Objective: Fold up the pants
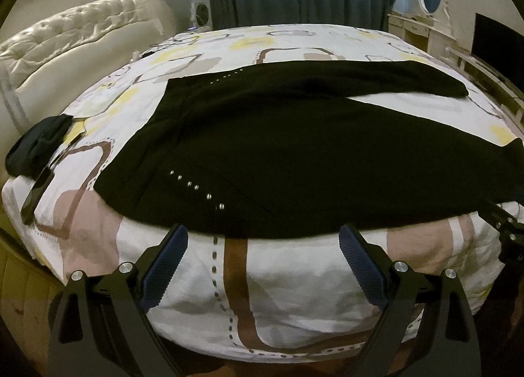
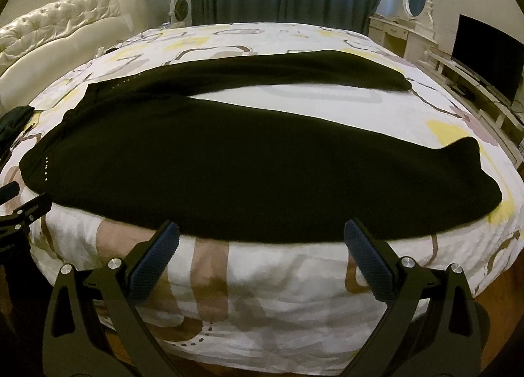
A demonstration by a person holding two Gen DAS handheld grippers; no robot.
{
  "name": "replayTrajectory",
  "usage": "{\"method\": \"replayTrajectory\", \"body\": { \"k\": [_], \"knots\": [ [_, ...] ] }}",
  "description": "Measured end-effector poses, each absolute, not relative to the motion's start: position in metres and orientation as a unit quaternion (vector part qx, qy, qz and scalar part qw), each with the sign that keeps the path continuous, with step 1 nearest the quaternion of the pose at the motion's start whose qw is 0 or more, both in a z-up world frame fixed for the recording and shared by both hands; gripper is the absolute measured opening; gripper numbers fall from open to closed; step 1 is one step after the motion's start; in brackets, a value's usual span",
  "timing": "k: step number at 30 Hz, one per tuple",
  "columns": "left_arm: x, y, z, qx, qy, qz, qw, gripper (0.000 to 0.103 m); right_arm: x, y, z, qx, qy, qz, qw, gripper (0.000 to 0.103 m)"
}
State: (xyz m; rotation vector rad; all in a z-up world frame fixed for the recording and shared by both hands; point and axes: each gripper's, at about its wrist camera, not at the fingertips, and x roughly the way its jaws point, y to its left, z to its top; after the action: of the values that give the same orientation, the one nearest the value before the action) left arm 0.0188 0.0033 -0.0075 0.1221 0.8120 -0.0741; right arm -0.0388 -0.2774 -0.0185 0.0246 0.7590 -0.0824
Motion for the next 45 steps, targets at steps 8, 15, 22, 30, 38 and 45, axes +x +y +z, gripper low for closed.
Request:
{"method": "replayTrajectory", "body": {
  "k": [8, 15, 22, 30, 38, 45],
  "knots": [
    [0.082, 0.053, 0.021, 0.036, 0.403, -0.122, 0.906, 0.093, 0.0, -0.272, 0.001, 0.008, 0.37, -0.02, 0.929, 0.101],
    [0.196, 0.142, 0.031, -0.059, 0.392, -0.175, 0.901, 0.093, 0.04, -0.261, 0.014, 0.0, 0.376, 0.007, 0.927, 0.101],
    [0.305, 0.199, 0.007, -0.053, 0.394, -0.127, 0.909, 0.093, 0.074, -0.246, 0.017, -0.008, 0.392, 0.027, 0.92, 0.101],
    [0.383, 0.205, -0.026, -0.047, 0.399, -0.154, 0.903, 0.093, 0.1, -0.237, -0.002, 0.004, 0.428, 0.046, 0.902, 0.101],
    [0.405, 0.213, -0.051, -0.071, 0.439, -0.174, 0.878, 0.096, 0.11, -0.235, -0.013, 0.009, 0.444, 0.052, 0.895, 0.101],
    [0.407, 0.208, -0.043, -0.06, 0.428, -0.202, 0.879, 0.098, 0.119, -0.23, -0.018, 0.015, 0.453, 0.068, 0.889, 0.101]
  ]
}}
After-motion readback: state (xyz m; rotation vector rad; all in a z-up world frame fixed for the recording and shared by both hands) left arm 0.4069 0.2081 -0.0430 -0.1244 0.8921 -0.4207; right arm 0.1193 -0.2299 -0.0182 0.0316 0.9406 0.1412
